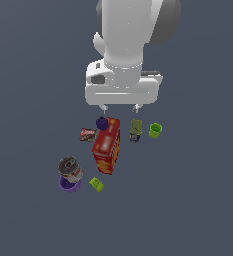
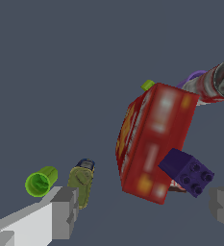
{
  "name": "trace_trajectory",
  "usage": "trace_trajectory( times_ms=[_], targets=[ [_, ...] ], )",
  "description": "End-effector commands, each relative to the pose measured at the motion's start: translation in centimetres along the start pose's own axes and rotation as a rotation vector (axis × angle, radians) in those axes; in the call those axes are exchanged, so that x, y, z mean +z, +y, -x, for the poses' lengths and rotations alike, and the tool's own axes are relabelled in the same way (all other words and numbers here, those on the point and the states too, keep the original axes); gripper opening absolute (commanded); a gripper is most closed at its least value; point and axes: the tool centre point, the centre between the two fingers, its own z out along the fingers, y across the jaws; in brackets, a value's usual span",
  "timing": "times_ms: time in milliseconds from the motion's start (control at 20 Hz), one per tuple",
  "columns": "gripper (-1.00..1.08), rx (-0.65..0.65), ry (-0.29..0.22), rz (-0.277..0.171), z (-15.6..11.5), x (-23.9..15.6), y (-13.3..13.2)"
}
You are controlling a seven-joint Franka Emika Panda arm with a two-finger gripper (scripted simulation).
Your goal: Pick up a designated object from a clutter of objects.
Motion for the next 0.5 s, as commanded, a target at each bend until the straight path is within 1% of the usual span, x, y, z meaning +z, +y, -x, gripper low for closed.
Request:
trace_trajectory(
  times_ms=[0,150,450],
  targets=[
    [1.0,0.0,0.0,0.0,0.0,0.0,0.0],
    [1.0,-0.009,0.007,0.005,-0.1,-0.3,0.0],
    [1.0,-0.047,0.043,0.029,-0.7,-1.9,0.1]
  ],
)
